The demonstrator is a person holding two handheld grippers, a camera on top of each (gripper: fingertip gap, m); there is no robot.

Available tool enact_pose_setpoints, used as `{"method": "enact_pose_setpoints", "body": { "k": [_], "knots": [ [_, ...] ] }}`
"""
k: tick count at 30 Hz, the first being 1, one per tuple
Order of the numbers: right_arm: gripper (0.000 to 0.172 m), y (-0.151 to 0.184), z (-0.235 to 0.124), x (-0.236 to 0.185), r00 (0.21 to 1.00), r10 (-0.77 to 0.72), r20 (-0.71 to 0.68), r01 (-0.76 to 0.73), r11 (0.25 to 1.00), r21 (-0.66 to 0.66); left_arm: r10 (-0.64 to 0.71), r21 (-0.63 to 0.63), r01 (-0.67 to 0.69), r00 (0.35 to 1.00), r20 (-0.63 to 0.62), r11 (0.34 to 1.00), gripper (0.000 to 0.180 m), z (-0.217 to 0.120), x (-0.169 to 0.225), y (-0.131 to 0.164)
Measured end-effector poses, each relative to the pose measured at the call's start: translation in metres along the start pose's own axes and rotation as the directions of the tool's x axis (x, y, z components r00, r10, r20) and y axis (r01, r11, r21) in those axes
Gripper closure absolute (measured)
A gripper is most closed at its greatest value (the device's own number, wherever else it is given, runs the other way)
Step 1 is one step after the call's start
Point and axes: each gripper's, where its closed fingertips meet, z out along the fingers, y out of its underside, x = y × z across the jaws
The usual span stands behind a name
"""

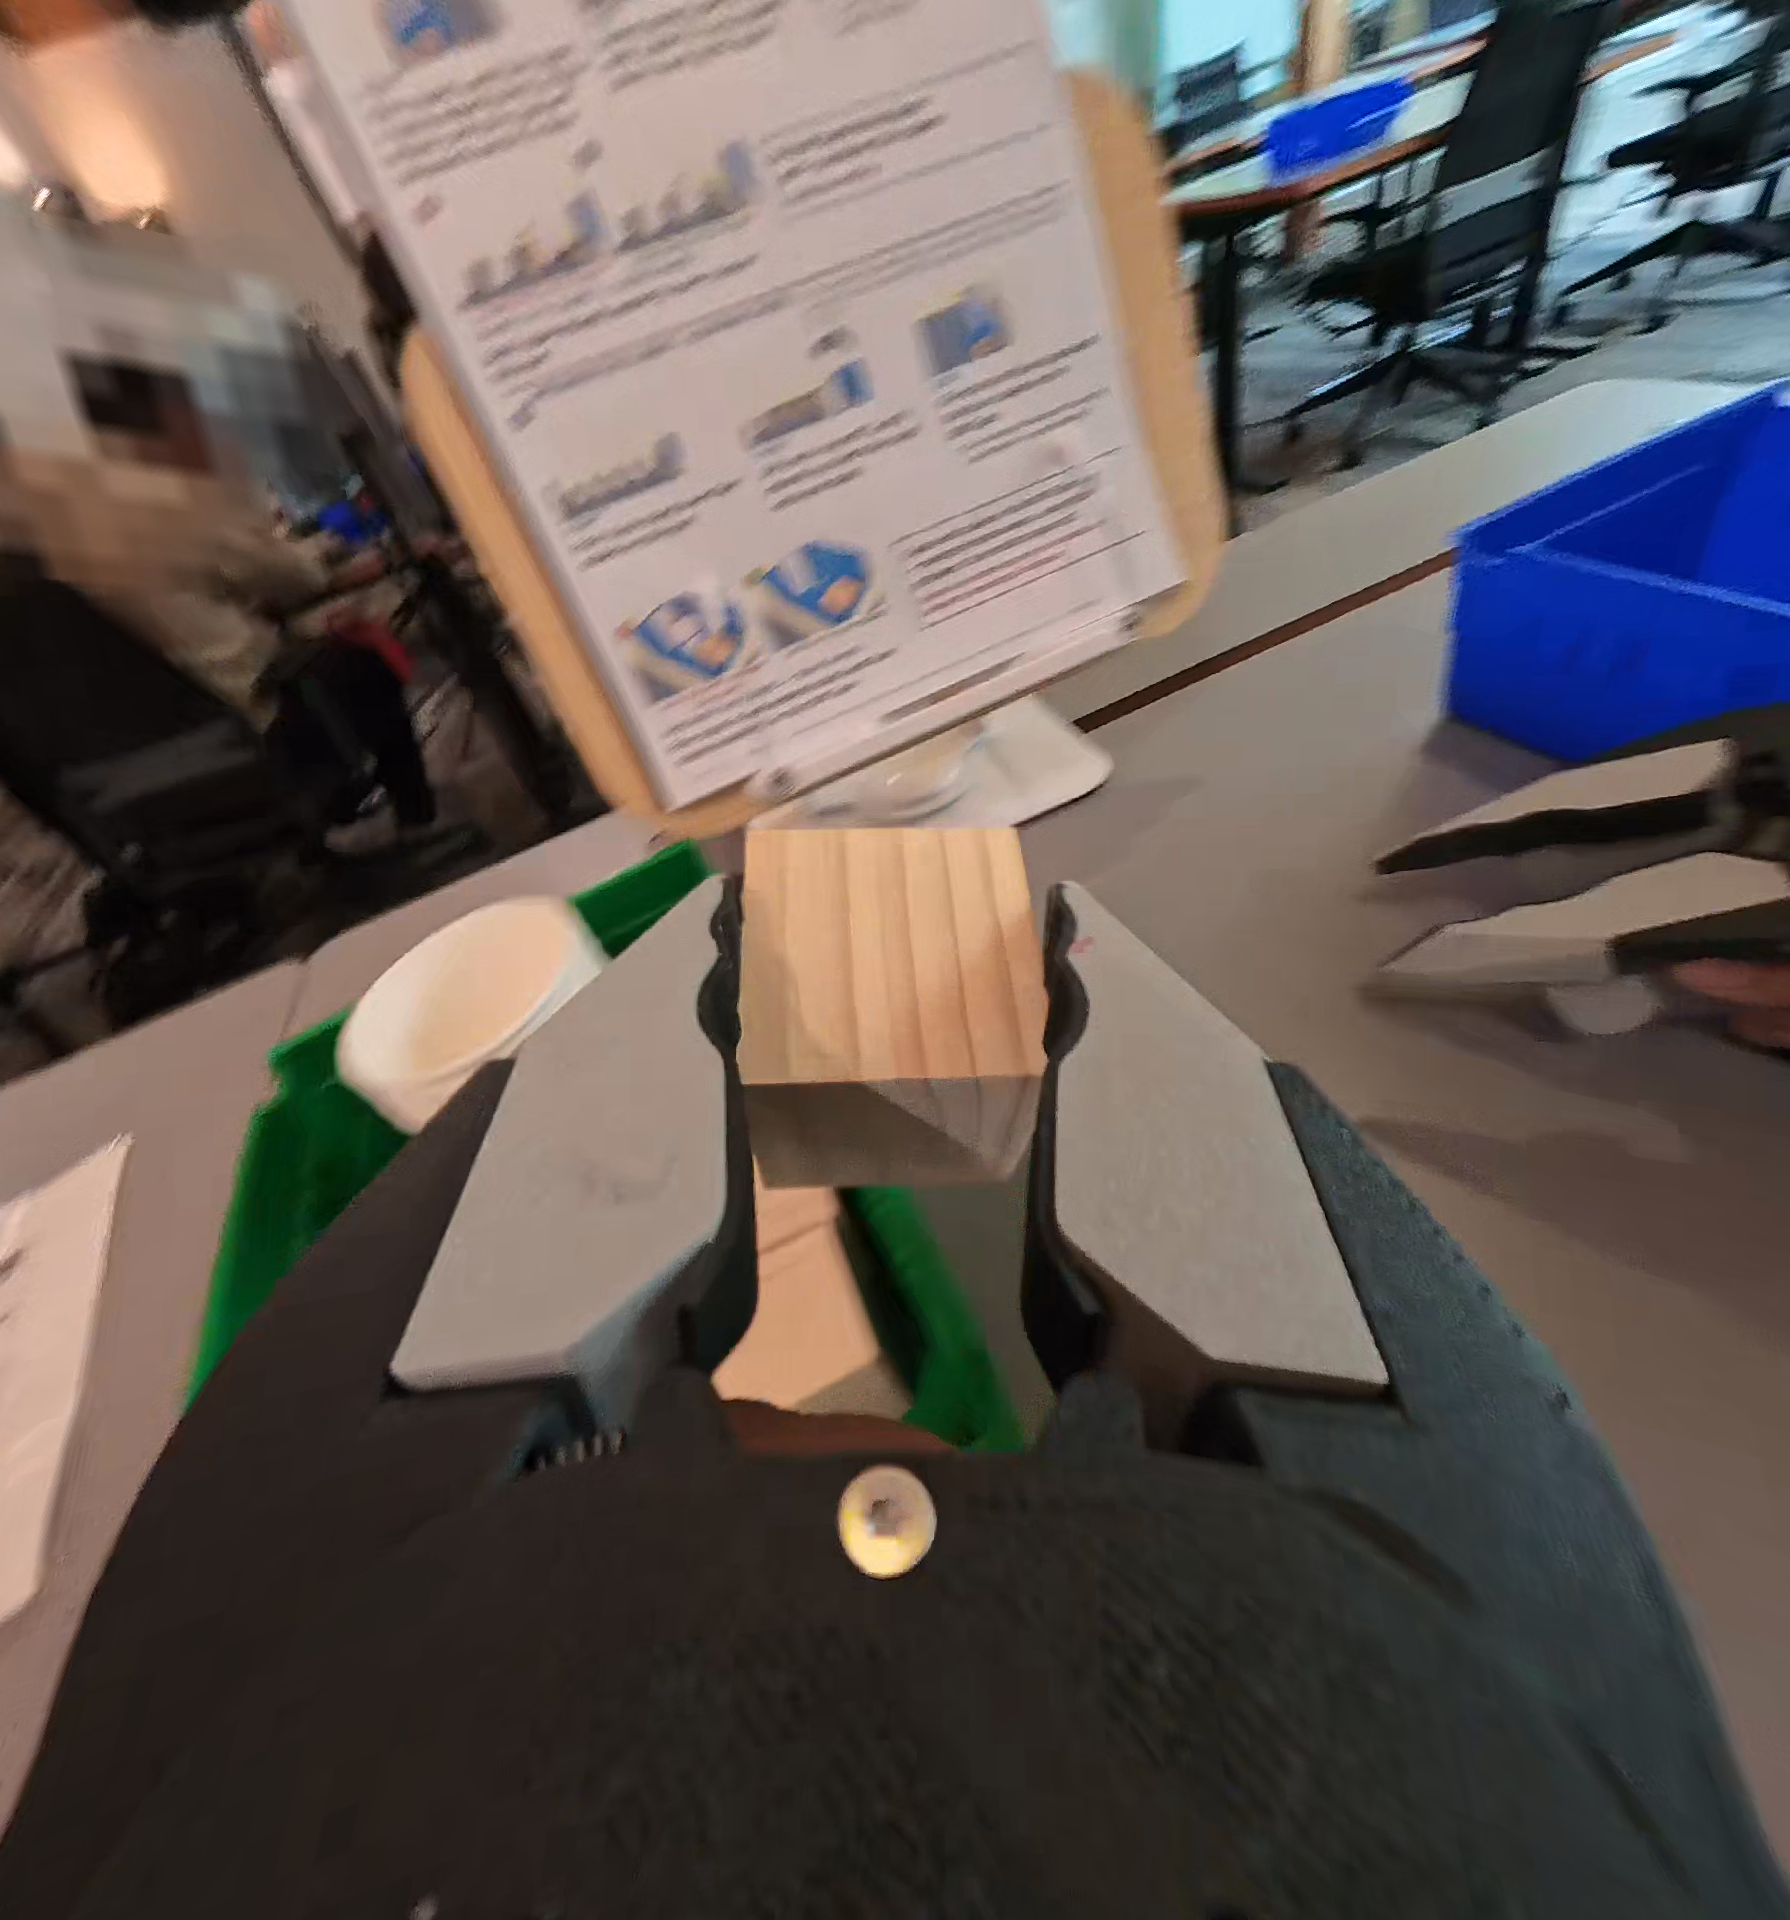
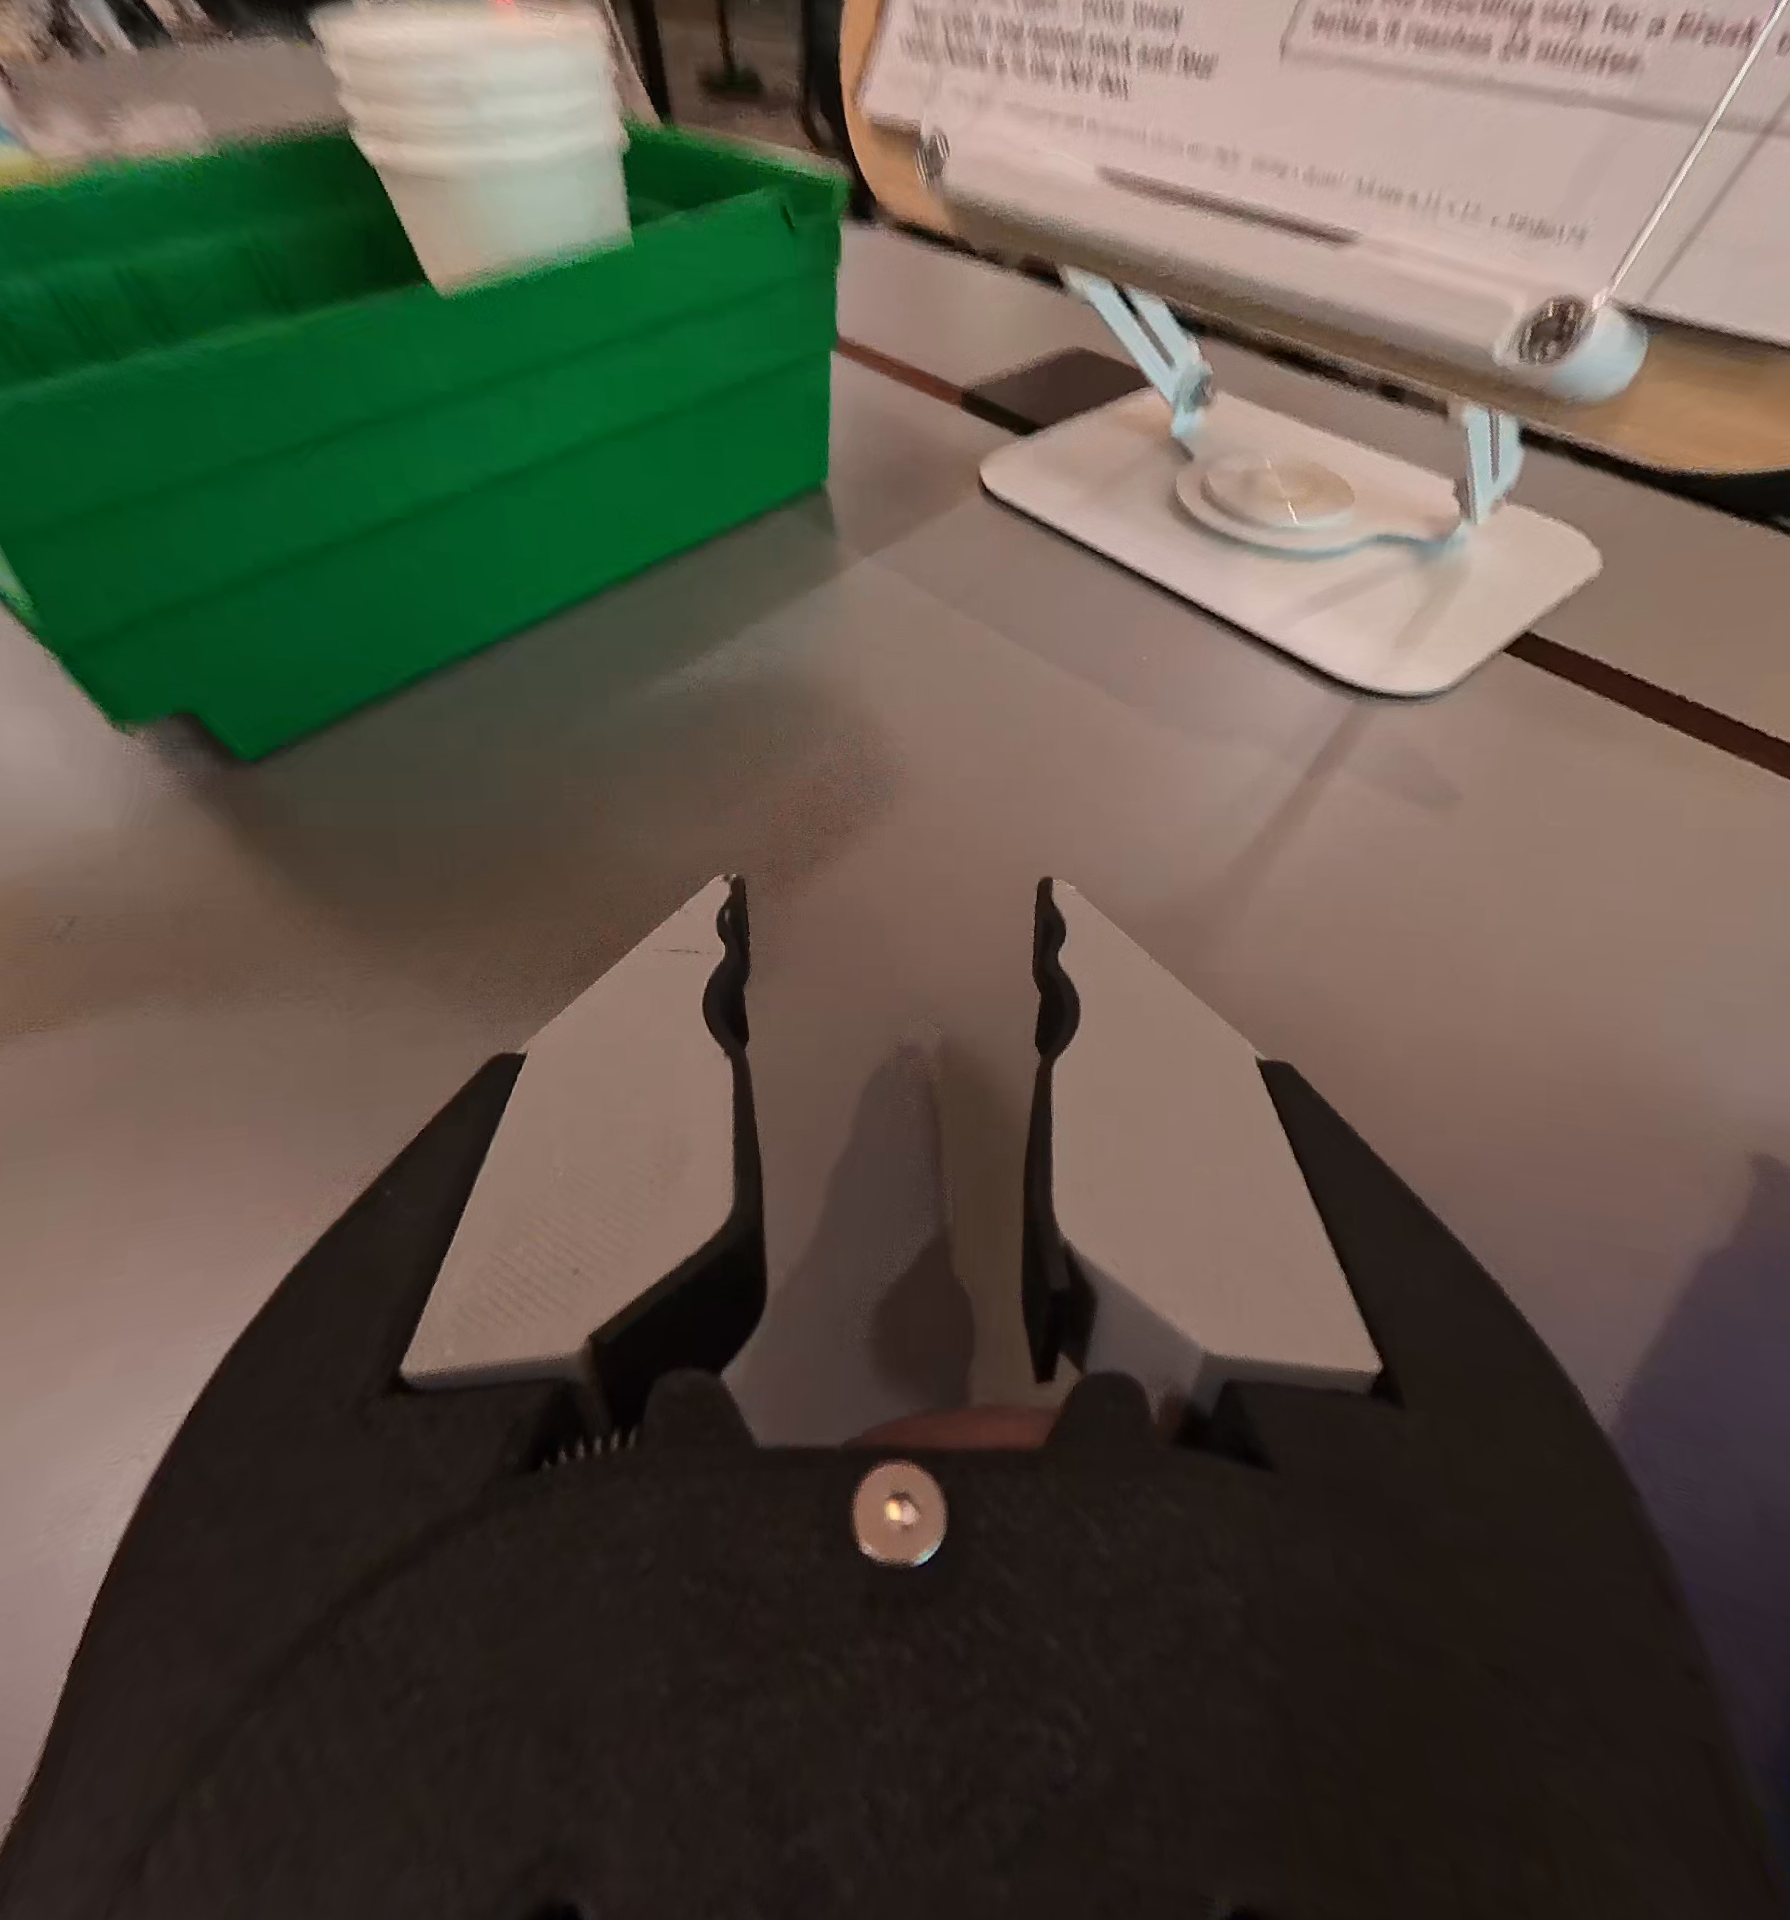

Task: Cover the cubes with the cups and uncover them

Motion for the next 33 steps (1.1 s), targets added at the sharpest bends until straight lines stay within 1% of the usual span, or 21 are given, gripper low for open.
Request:
{"method": "enact_pose_setpoints", "body": {
  "k": [3, 4, 6, 8, 9, 10, 11, 12, 13, 15, 16, 18, 20, 21, 23, 25, 28, 29, 31, 32, 33],
  "knots": [
    [0.117, -0.029, -0.016, -0.014, 0.984, 0.096, 0.148, -0.117, 0.983, 0.141, 0.079, 0.107, -0.064, 0.987, -0.14, 0.992, 0.123, 0.021, 0.067, -0.02],
    [0.116, -0.039, -0.024, -0.017, 0.97, 0.134, 0.203, -0.171, 0.968, 0.181, 0.105, 0.132, -0.086, 0.983, -0.148, 0.988, 0.123, 0.031, 0.082, -0.02],
    [0.115, -0.056, -0.039, -0.019, 0.939, 0.186, 0.29, -0.262, 0.933, 0.248, 0.143, 0.162, -0.125, 0.984, -0.106, 0.979, 0.123, 0.052, 0.099, -0.012],
    [0.111, -0.065, -0.048, -0.015, 0.914, 0.221, 0.34, -0.322, 0.905, 0.277, 0.129, 0.217, -0.114, 0.99, -0.055, 0.969, 0.123, 0.066, 0.111, -0.001],
    [0.109, -0.066, -0.05, -0.014, 0.903, 0.233, 0.362, -0.342, 0.899, 0.273, 0.14, 0.238, -0.127, 0.989, -0.039, 0.963, 0.123, 0.07, 0.119, 0.007],
    [0.108, -0.065, -0.05, -0.013, 0.894, 0.244, 0.376, -0.356, 0.897, 0.264, 0.206, 0.212, -0.196, 0.978, -0.025, 0.957, 0.123, 0.072, 0.126, 0.012],
    [0.106, -0.065, -0.049, -0.012, 0.887, 0.255, 0.385, -0.367, 0.895, 0.252, 0.284, 0.23, -0.275, 0.959, -0.004, 0.933, 0.123, 0.069, 0.133, 0.008],
    [0.105, -0.065, -0.048, -0.013, 0.878, 0.264, 0.4, -0.379, 0.893, 0.243, 0.309, 0.293, -0.304, 0.951, 0.031, 0.906, 0.123, 0.064, 0.136, 0.004],
    [0.105, -0.064, -0.047, -0.017, 0.865, 0.271, 0.422, -0.392, 0.891, 0.231, 0.323, 0.323, -0.313, 0.946, 0.024, 0.893, 0.123, 0.063, 0.142, 0.006],
    [0.101, -0.06, -0.043, -0.027, 0.832, 0.295, 0.469, -0.418, 0.89, 0.182, 0.358, 0.291, -0.331, 0.933, -0.042, 0.898, 0.123, 0.068, 0.154, 0.021],
    [0.095, -0.057, -0.041, -0.036, 0.814, 0.298, 0.498, -0.418, 0.896, 0.147, 0.379, 0.293, -0.346, 0.923, -0.066, 0.892, 0.123, 0.069, 0.16, 0.024],
    [0.096, -0.052, -0.039, -0.056, 0.768, 0.292, 0.57, -0.41, 0.908, 0.088, 0.416, 0.328, -0.37, 0.906, -0.078, 0.869, 0.123, 0.067, 0.169, 0.022],
    [0.097, -0.047, -0.037, -0.07, 0.746, 0.287, 0.601, -0.394, 0.918, 0.052, 0.459, 0.384, -0.389, 0.882, -0.106, 0.837, 0.124, 0.059, 0.183, 0.018],
    [0.095, -0.047, -0.038, -0.074, 0.743, 0.274, 0.611, -0.385, 0.921, 0.054, 0.485, 0.408, -0.41, 0.869, -0.097, 0.816, 0.124, 0.055, 0.187, 0.016],
    [0.099, -0.05, -0.042, -0.074, 0.74, 0.259, 0.62, -0.385, 0.92, 0.075, 0.536, 0.449, -0.456, 0.842, -0.062, 0.768, 0.123, 0.05, 0.19, 0.014],
    [0.1, -0.051, -0.044, -0.075, 0.742, 0.244, 0.624, -0.372, 0.925, 0.08, 0.542, 0.475, -0.454, 0.838, -0.06, 0.754, 0.123, 0.047, 0.19, 0.012],
    [0.101, -0.052, -0.045, -0.076, 0.732, 0.251, 0.634, -0.386, 0.919, 0.083, 0.511, 0.488, -0.417, 0.857, -0.069, 0.766, 0.123, 0.045, 0.188, 0.011],
    [0.104, -0.053, -0.046, -0.074, 0.719, 0.26, 0.644, -0.405, 0.91, 0.085, 0.487, 0.499, -0.386, 0.869, -0.084, 0.776, 0.123, 0.044, 0.187, 0.009],
    [0.11, -0.059, -0.052, -0.071, 0.666, 0.291, 0.686, -0.468, 0.88, 0.082, 0.432, 0.533, -0.301, 0.892, -0.136, 0.791, 0.123, 0.038, 0.183, 0.003],
    [0.116, -0.061, -0.055, -0.07, 0.641, 0.303, 0.705, -0.493, 0.867, 0.076, 0.413, 0.552, -0.261, 0.895, -0.17, 0.792, 0.124, 0.034, 0.181, 0.0],
    [0.118, -0.063, -0.057, -0.069, 0.623, 0.307, 0.719, -0.507, 0.859, 0.073, 0.402, 0.562, -0.233, 0.894, -0.198, 0.794, 0.124, 0.031, 0.18, -0.002]
  ]
}}
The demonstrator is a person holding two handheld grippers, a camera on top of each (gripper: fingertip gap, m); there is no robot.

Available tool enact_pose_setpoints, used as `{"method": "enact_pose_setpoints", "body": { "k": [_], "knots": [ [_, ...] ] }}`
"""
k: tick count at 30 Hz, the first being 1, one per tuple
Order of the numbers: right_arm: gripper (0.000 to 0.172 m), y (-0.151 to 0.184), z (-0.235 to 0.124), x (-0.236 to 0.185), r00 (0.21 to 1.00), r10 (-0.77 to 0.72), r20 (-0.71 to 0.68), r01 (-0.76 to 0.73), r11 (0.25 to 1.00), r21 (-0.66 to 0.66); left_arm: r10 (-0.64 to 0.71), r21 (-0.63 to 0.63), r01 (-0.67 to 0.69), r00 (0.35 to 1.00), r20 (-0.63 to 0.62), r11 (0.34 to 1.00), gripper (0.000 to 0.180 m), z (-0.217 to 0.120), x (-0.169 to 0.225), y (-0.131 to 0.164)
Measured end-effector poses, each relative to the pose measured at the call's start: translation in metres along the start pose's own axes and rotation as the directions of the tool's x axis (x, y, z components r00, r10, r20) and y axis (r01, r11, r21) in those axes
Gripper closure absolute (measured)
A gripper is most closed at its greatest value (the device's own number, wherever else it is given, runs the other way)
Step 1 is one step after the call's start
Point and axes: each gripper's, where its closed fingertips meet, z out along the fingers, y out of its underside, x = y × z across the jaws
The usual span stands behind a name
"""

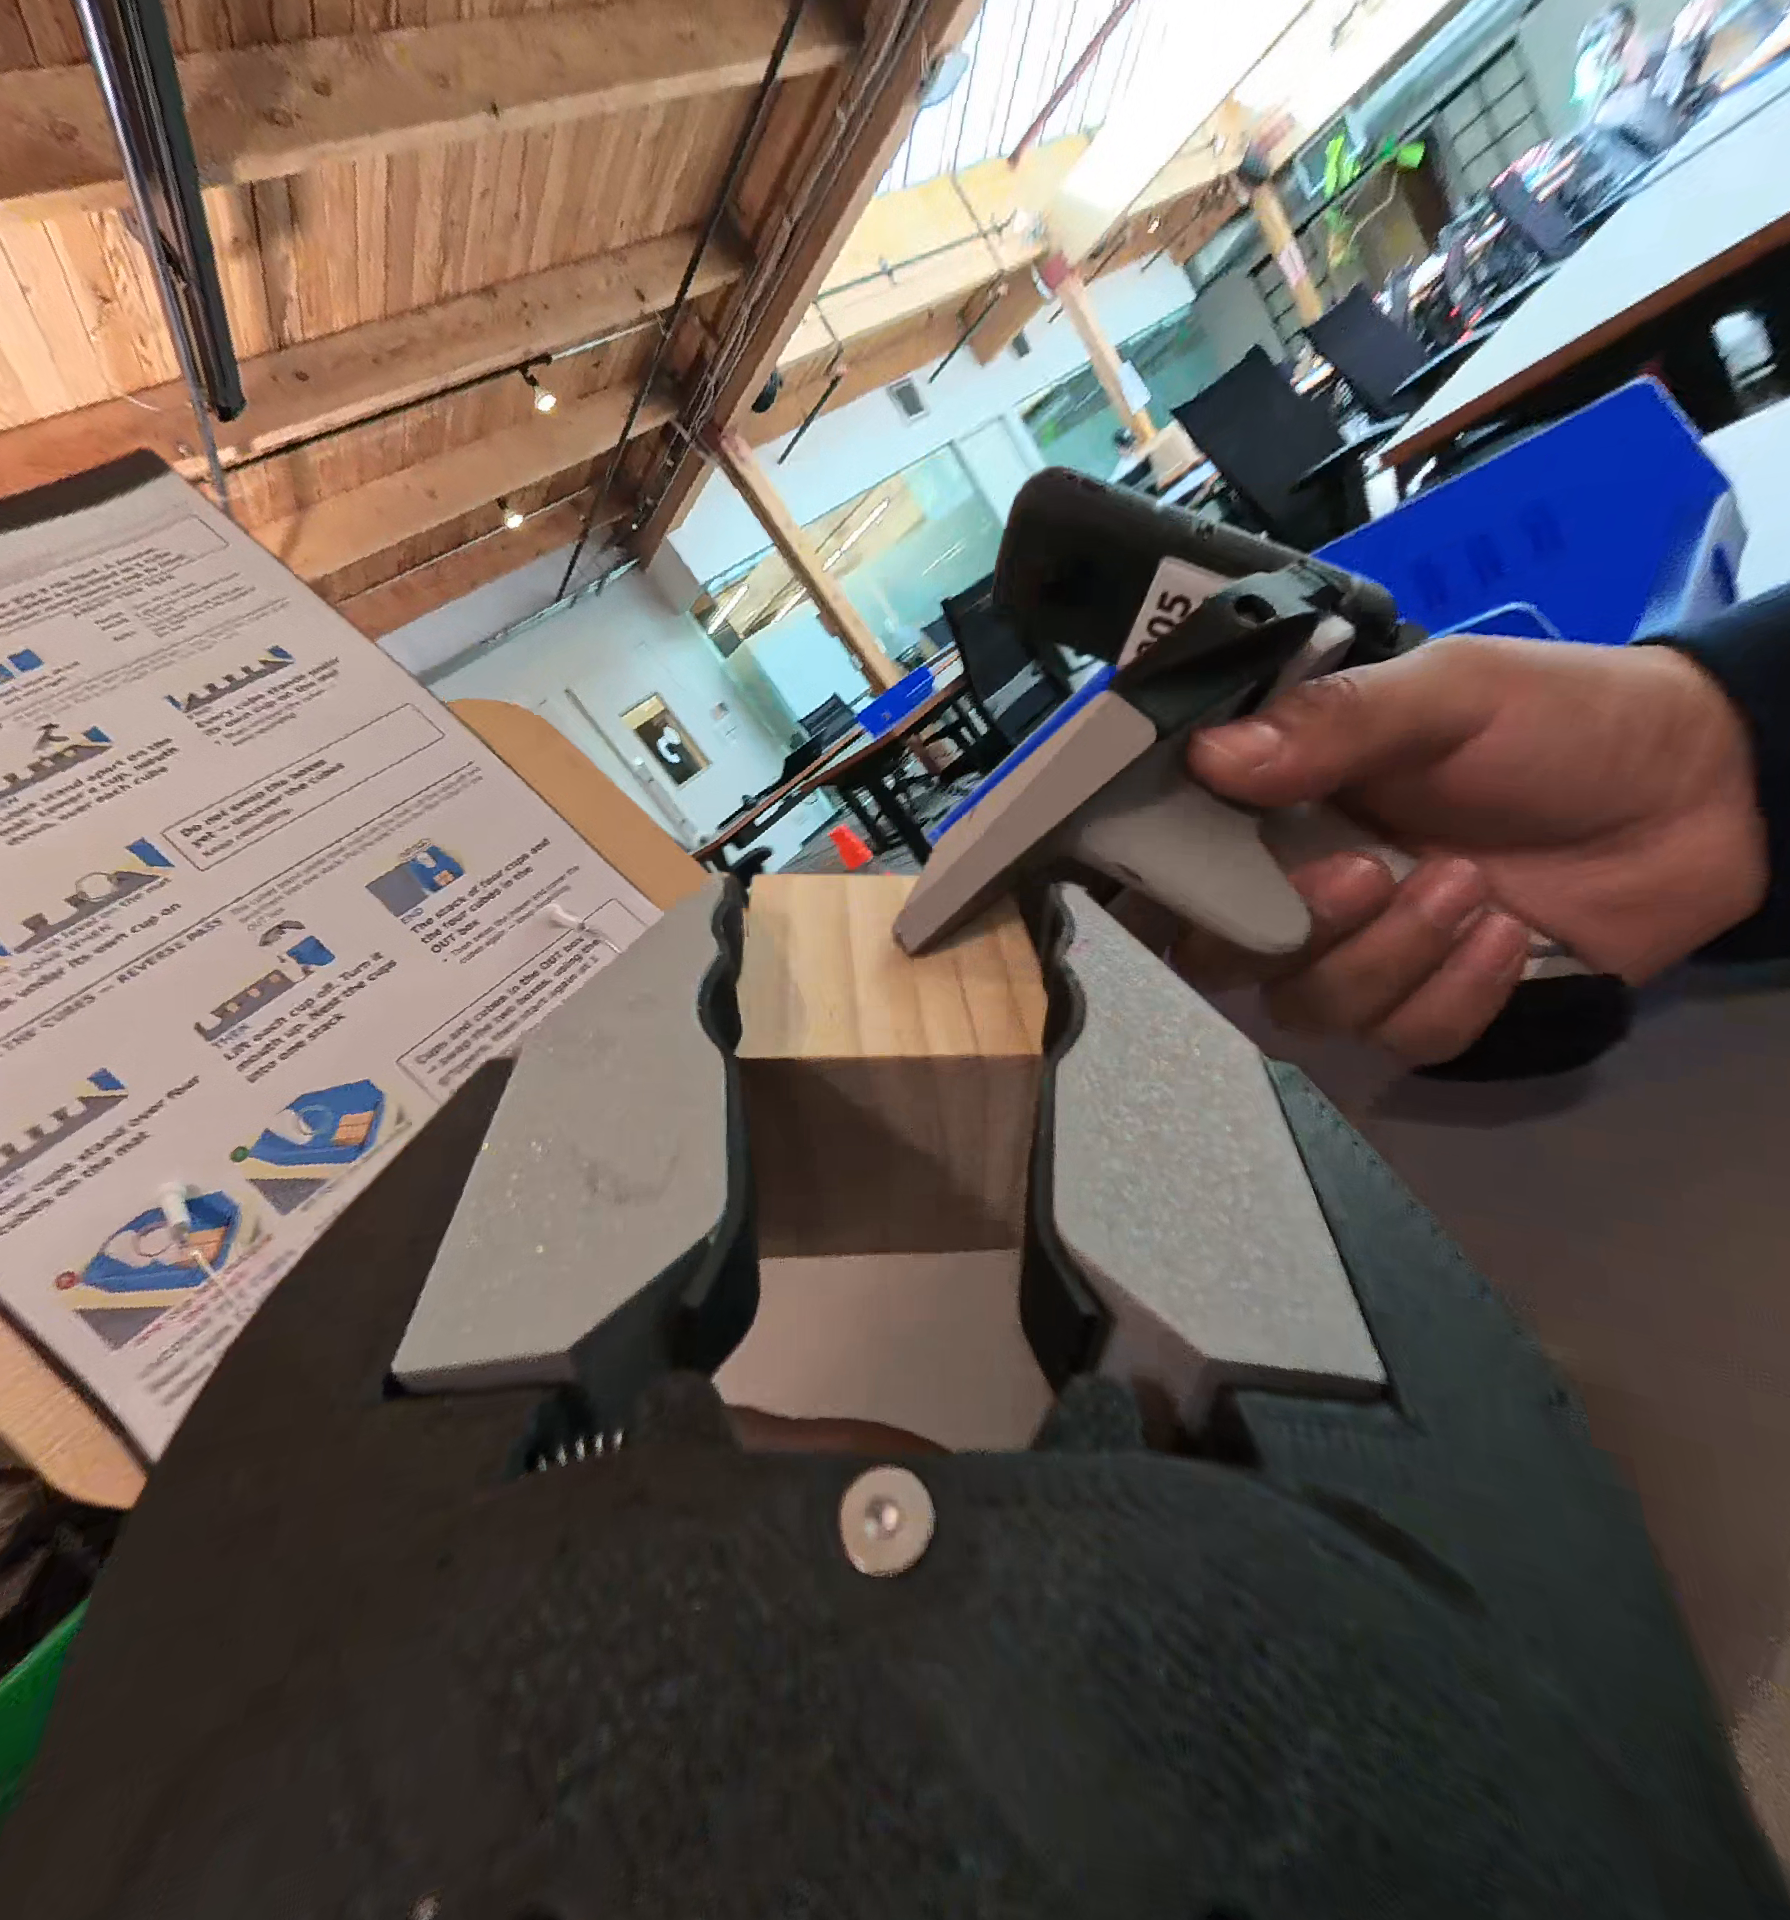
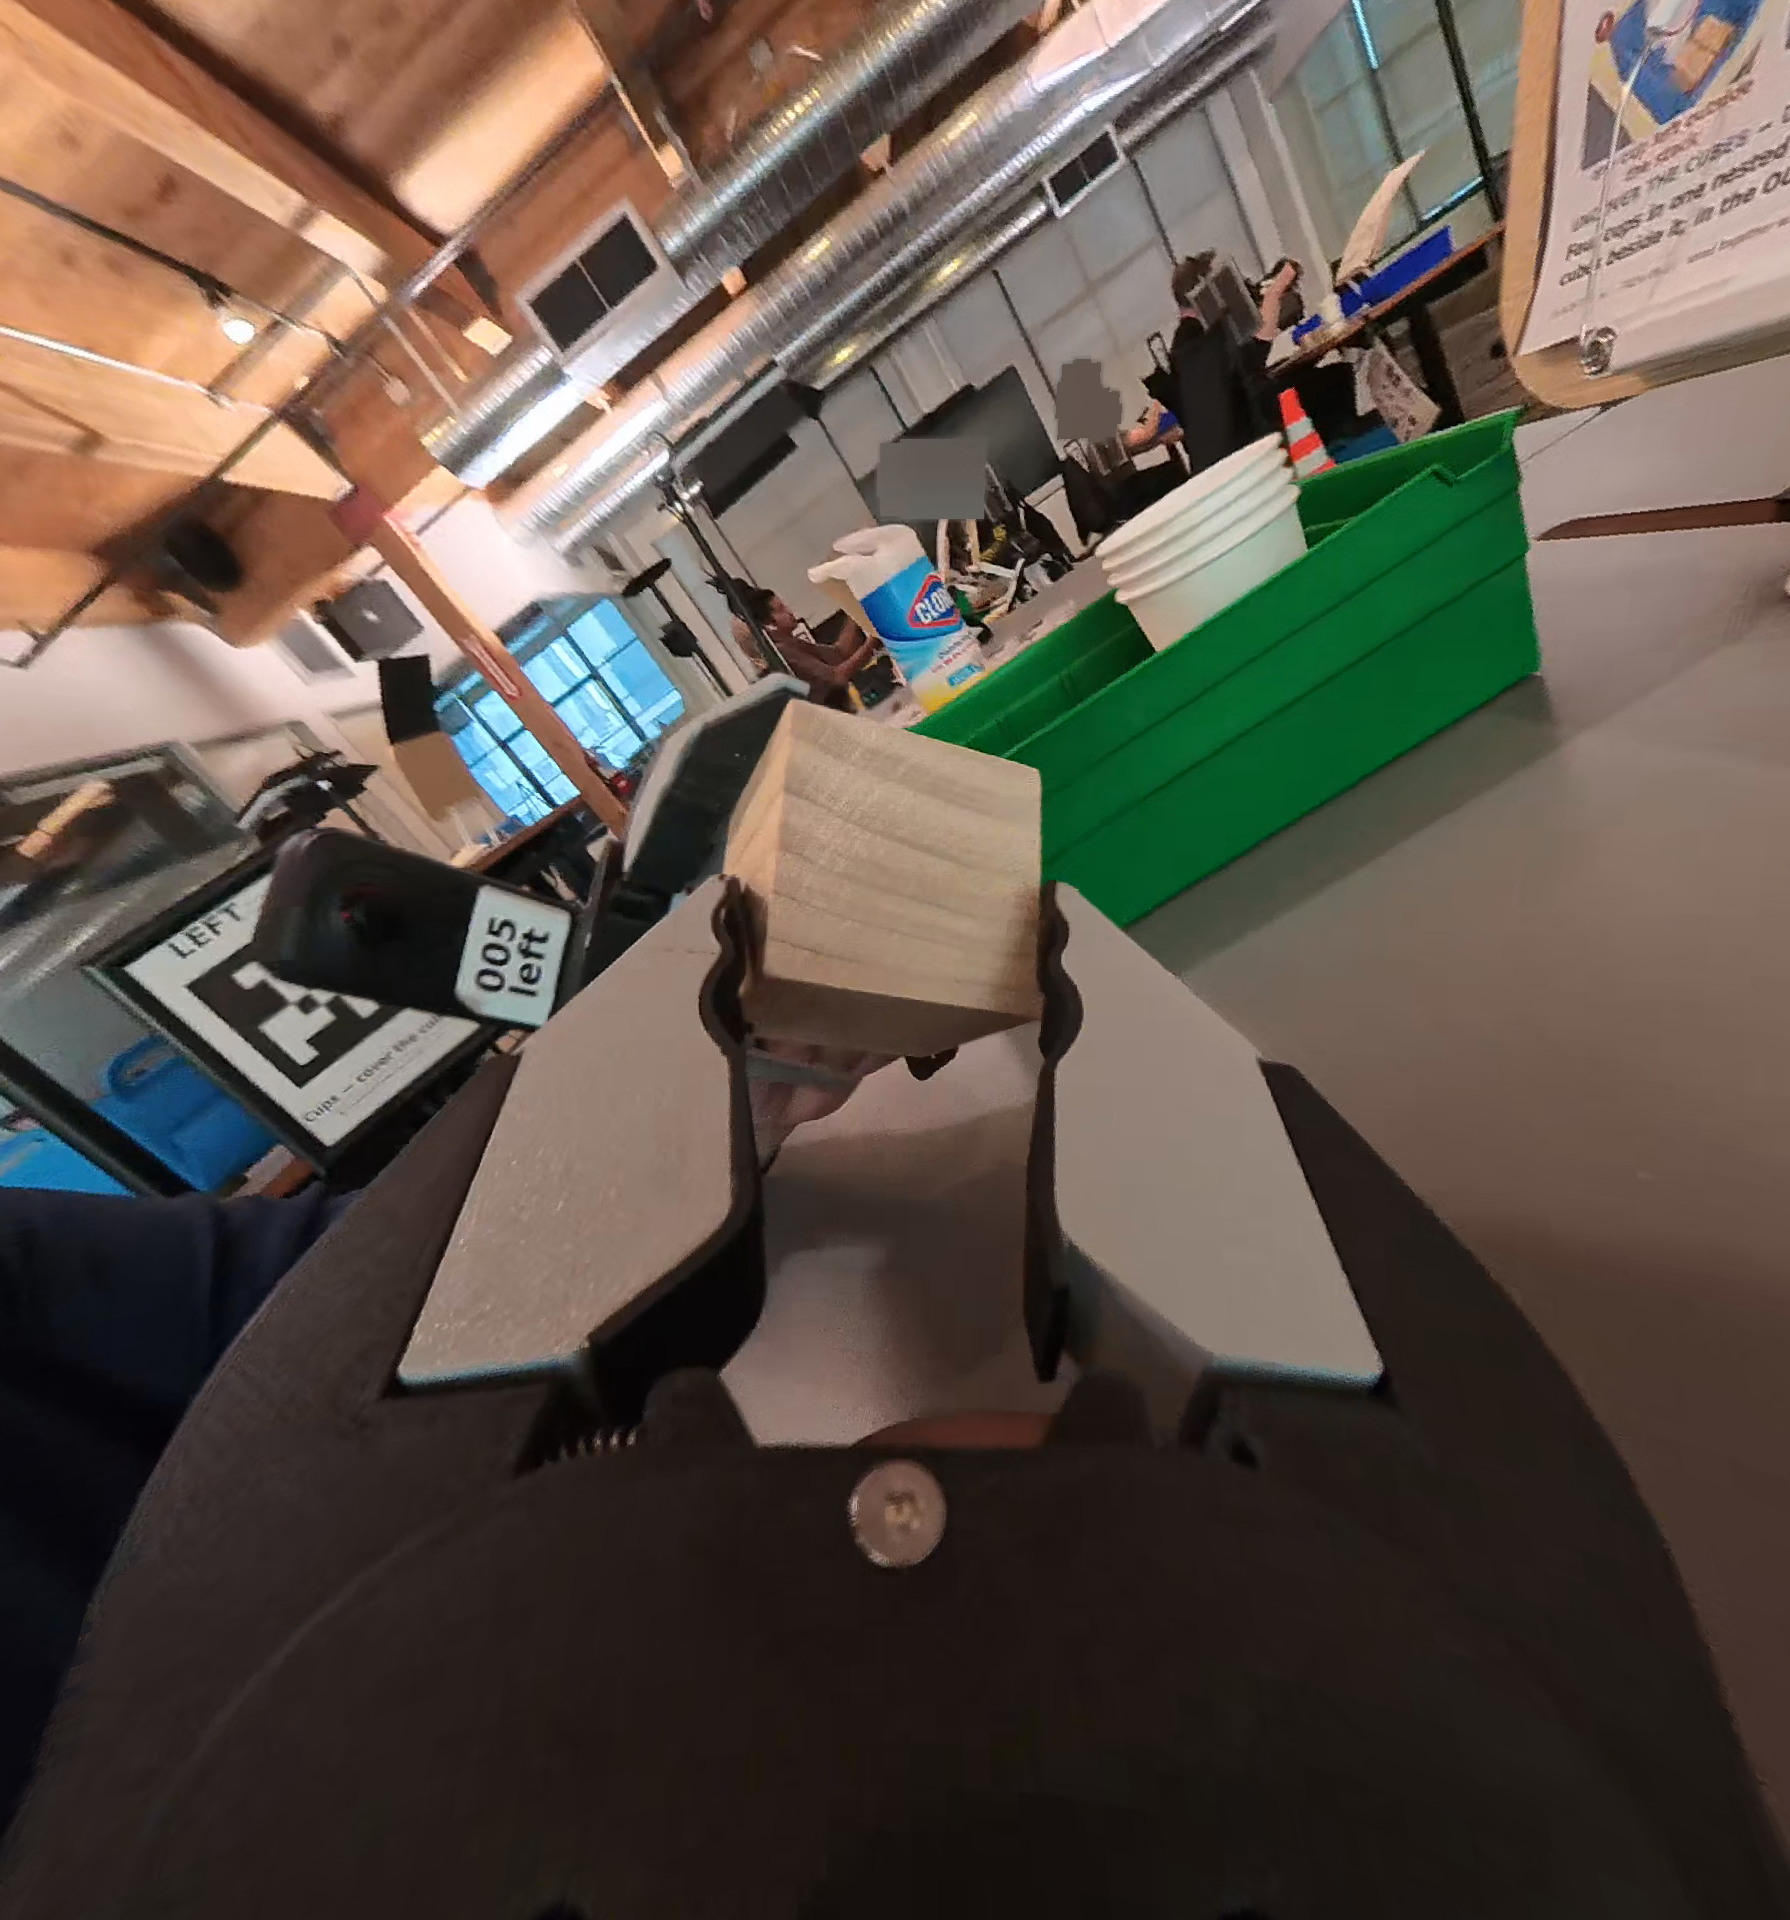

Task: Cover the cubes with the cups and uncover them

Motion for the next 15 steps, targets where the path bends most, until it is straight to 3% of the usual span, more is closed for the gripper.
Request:
{"method": "enact_pose_setpoints", "body": {
  "k": [2, 4, 6, 9, 12, 15],
  "knots": [
    [0.119, 0.0, 0.0, -0.003, 1.0, -0.005, 0.01, 0.005, 1.0, -0.001, -0.019, 0.017, 0.019, 0.999, -0.028, 1.0, 0.124, -0.003, 0.0, -0.002],
    [0.116, 0.001, 0.001, -0.001, 1.0, -0.024, -0.013, 0.023, 1.0, -0.003, -0.02, 0.03, 0.021, 0.999, -0.041, 0.999, 0.137, -0.005, 0.0, -0.004],
    [0.109, -0.001, 0.002, 0.003, 0.999, -0.002, -0.034, 0.002, 1.0, 0.013, -0.04, 0.033, 0.043, 0.995, -0.097, 0.999, 0.162, -0.006, 0.01, -0.005],
    [0.172, 0.001, 0.001, -0.017, 0.993, 0.019, 0.116, -0.019, 1.0, -0.006, -0.002, -0.003, 0.002, 0.997, -0.073, 1.0, 0.162, -0.002, 0.01, 0.004],
    [0.171, 0.008, 0.002, 0.005, 0.994, -0.089, -0.063, 0.085, 0.994, -0.066, 0.036, -0.085, -0.043, 0.996, -0.076, 0.995, 0.166, 0.0, 0.012, 0.024],
    [0.144, 0.009, -0.002, 0.024, 0.952, -0.214, -0.218, 0.19, 0.973, -0.128, -0.018, -0.129, 0.005, 0.994, -0.105, 0.992, 0.166, -0.001, 0.013, 0.031]
  ]
}}
